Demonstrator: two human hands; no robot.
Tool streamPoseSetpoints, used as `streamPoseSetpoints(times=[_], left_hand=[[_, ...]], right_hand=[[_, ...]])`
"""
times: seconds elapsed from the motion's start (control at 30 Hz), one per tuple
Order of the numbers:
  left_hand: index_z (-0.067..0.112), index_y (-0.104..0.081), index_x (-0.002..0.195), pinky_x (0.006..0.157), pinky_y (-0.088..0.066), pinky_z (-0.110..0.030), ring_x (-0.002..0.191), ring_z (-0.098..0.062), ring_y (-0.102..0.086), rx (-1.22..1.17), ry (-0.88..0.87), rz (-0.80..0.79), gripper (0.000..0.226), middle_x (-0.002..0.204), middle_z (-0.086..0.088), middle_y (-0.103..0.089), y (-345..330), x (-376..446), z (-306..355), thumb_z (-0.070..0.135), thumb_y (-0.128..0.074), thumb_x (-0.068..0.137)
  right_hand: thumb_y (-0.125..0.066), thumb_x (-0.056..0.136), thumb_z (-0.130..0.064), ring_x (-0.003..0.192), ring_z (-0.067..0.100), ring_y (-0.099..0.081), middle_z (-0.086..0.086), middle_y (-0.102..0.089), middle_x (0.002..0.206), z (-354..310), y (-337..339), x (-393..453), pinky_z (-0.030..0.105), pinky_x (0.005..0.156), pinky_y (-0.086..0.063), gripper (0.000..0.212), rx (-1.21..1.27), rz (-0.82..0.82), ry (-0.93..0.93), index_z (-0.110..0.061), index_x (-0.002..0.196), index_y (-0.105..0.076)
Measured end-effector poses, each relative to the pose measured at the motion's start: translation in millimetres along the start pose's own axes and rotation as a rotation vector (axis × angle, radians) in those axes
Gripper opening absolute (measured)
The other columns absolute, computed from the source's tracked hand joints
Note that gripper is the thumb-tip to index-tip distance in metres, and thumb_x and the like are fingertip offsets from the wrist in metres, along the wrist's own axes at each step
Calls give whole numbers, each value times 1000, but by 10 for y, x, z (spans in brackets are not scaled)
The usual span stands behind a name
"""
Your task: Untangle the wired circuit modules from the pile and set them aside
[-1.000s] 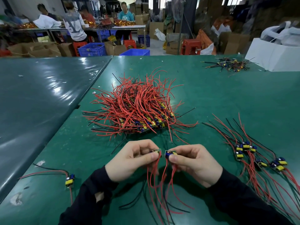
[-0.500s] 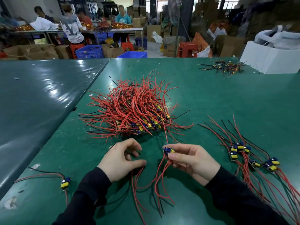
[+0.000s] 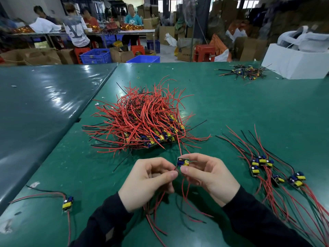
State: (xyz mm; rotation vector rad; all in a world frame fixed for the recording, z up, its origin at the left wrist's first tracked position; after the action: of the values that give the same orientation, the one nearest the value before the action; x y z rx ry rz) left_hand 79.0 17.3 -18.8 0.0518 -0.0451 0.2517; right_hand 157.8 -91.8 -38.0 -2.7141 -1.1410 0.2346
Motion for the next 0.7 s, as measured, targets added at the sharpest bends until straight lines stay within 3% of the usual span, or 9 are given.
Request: streamPoseSetpoints(times=[0.07,0.17,0.3,0.4,0.5,0.6,0.7], left_hand=[[1,-65,79,39,-41,-19,39,-11,-50,18,2,13,4,49,-2,-55,28,0,8,5,-66,81],[5,-69,75,40,-31,-11,38,-2,-39,125,-55,26,7,51,7,-49,60,-11,74,5,-68,82],[9,-70,71,41,-28,-8,38,2,-35,179,-39,-10,8,54,11,-50,33,-29,94,14,-72,77],[15,-66,60,39,-22,-11,37,-7,-26,55,102,-14,19,48,2,-41,69,-41,0,31,-73,66],[14,-59,51,40,-19,-11,35,-9,-23,-116,218,-36,31,47,-2,-29,94,-53,-55,26,-80,70],[14,-59,51,38,-25,-13,33,-8,-31,-298,280,-90,29,46,2,-35,70,-60,-66,29,-66,75],[11,-64,61,39,-31,-15,36,-9,-35,-469,321,-171,27,49,1,-40,36,-87,-44,33,-77,68]], right_hand=[[-75,61,-14,51,6,-51,-1,-65,65,-17,5,-4,13,46,-39,21,-45,-23,-26,-12,82,-73],[-69,76,1,42,5,-44,-4,-59,55,-69,11,-9,13,41,-35,14,-171,-47,-11,-10,84,-69],[-68,78,-14,37,9,-42,0,-56,48,-99,-20,-26,15,39,-35,4,-262,-44,17,-11,79,-67],[-66,79,-14,36,7,-46,0,-55,48,-118,-53,-42,13,37,-35,7,-210,-70,13,-7,77,-64],[-65,70,-22,38,10,-48,3,-55,50,-151,-70,-50,16,36,-35,19,-120,-110,6,-6,78,-62],[-65,71,-21,39,15,-54,7,-60,55,-143,-100,-63,19,36,-38,19,-83,-147,2,-6,80,-59],[-65,70,-19,42,19,-59,12,-62,58,-147,-70,-43,22,37,-42,18,-43,-100,9,-5,79,-57]])
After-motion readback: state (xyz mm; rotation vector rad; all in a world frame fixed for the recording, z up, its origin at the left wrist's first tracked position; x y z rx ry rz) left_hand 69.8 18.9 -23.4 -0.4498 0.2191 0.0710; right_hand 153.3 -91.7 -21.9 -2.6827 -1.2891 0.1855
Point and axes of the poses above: each hand's wrist, its own x-axis towards the middle knuckle, its own y-axis out of the back of the hand, z = x × y, the point moved 8 cm from there along x, towards the middle knuckle
